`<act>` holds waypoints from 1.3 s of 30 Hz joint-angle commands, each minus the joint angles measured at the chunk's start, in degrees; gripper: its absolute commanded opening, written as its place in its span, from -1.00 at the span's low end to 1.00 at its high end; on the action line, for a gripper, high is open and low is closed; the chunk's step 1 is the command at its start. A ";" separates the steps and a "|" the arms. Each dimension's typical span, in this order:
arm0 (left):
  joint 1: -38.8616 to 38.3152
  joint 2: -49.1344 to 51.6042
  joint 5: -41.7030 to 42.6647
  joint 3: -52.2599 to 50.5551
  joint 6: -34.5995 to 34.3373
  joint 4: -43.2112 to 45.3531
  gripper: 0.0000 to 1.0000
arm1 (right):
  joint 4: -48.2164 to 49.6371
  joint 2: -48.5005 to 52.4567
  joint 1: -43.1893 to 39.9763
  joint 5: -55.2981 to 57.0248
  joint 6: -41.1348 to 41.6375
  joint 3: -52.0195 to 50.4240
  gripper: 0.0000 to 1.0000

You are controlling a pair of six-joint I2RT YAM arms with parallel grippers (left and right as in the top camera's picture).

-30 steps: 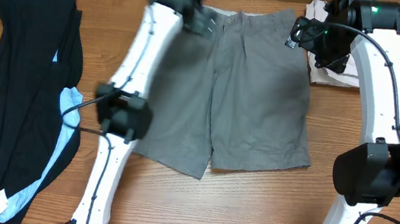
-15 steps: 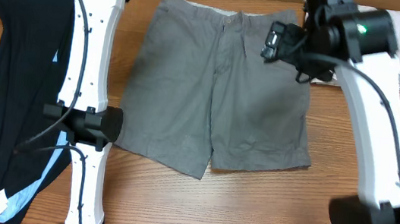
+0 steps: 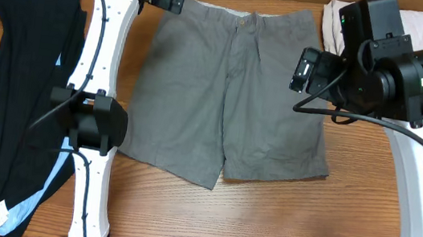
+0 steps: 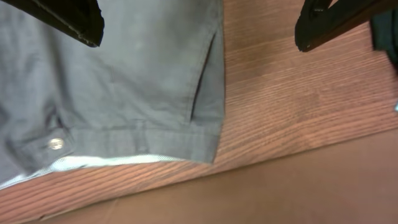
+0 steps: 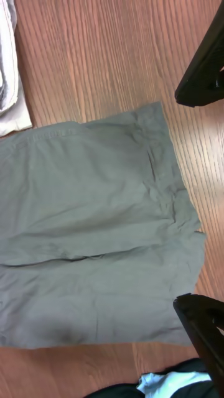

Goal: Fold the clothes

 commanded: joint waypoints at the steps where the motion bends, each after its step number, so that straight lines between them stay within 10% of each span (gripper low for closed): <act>1: 1.20 3.58 1.38 -0.68 1.75 1.64 1.00 | 0.35 -1.55 0.02 0.70 -1.03 -1.64 1.00; 25: 0.96 17.55 5.81 -0.70 2.08 4.44 0.68 | 13.03 -1.51 -0.07 1.07 -1.01 -17.18 1.00; 27: 0.96 18.25 5.81 -0.68 2.03 3.76 0.47 | 13.35 -1.49 -0.15 1.07 -1.01 -17.18 1.00; 29: 1.07 18.38 4.35 -0.70 0.42 2.40 -0.30 | 13.70 -1.51 -0.15 1.07 -1.01 -17.18 1.00; 31: 1.31 18.38 1.53 -0.68 -2.75 1.31 -0.56 | 13.75 -1.49 -0.15 1.05 -0.98 -17.18 1.00; 39: 4.48 18.38 -9.49 -0.70 -13.22 -11.02 -0.81 | 14.49 -1.49 -0.15 0.98 -0.96 -17.18 1.00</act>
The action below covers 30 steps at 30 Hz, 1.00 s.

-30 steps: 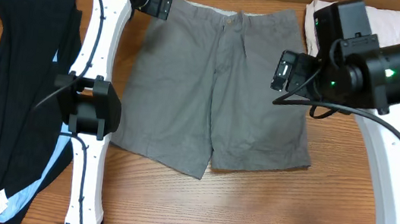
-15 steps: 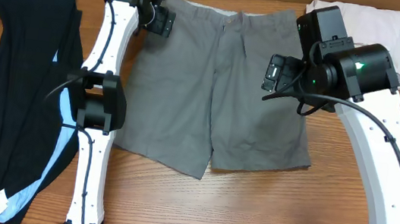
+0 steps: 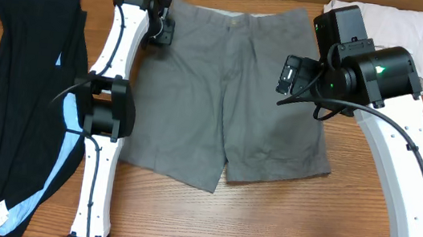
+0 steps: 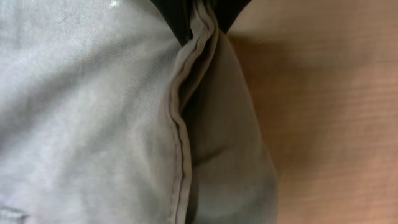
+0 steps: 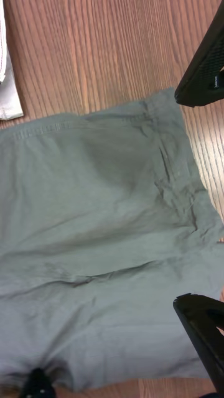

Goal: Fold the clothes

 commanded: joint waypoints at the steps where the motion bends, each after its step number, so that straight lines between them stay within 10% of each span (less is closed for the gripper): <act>1: 3.67 1.46 -10.01 -1.29 -6.75 -8.28 -0.81 | 1.16 -1.20 -0.15 0.57 -0.35 -0.20 1.00; 12: 14.08 1.46 -12.63 -1.29 -8.02 -28.04 -0.53 | 4.15 -0.04 -0.15 -0.76 -0.35 -0.20 1.00; 30: 12.52 -14.93 -3.69 11.13 -2.12 -30.47 1.00 | 2.05 7.93 -2.12 -11.04 -4.20 -0.26 1.00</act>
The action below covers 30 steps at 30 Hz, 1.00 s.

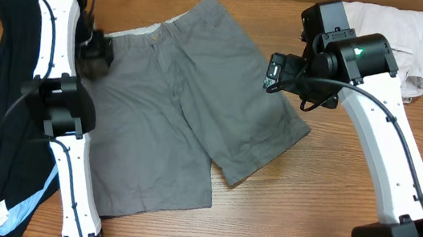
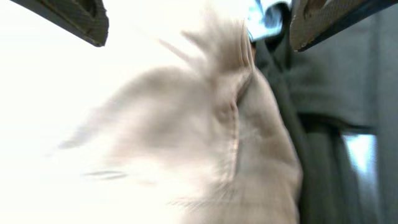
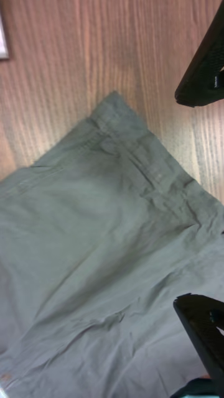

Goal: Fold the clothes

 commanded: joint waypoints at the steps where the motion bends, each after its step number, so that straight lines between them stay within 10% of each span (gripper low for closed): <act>1: -2.82 -12.35 1.09 6.27 1.79 0.00 1.00 | -0.94 1.51 -1.46 -3.76 -0.81 -0.42 1.00; 24: -8.85 -29.57 7.08 8.26 3.54 -0.13 1.00 | 13.77 -2.19 0.66 -6.56 2.34 -29.22 0.99; 29: -9.11 -29.55 7.08 8.26 3.52 0.33 1.00 | 18.38 -2.16 0.09 -6.73 0.87 -30.36 0.47; 30: -9.31 -29.55 7.08 8.24 3.52 0.66 1.00 | 19.65 -2.14 0.04 -6.99 0.42 -30.47 -0.30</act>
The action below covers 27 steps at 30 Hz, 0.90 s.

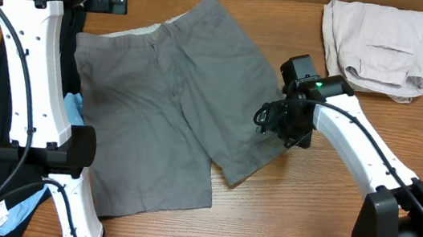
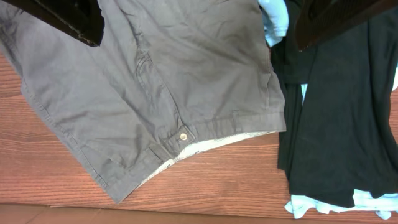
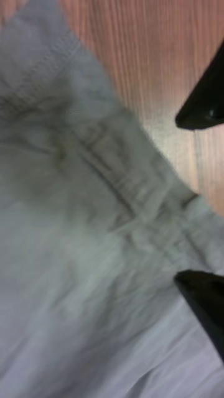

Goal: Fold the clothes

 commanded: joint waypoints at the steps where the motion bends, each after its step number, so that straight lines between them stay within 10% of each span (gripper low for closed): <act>1: -1.05 -0.09 0.83 -0.07 0.94 0.57 1.00 | 2.29 -1.68 -0.48 -0.98 -1.57 -0.13 -0.58; 4: -1.25 -0.07 0.83 -0.37 0.96 1.20 1.00 | 2.38 -1.53 -0.52 -0.98 -1.57 -0.15 -0.92; 27: -3.02 4.52 0.79 -0.46 1.16 3.17 1.00 | 8.04 4.50 -0.96 -1.42 -4.59 -1.46 -0.92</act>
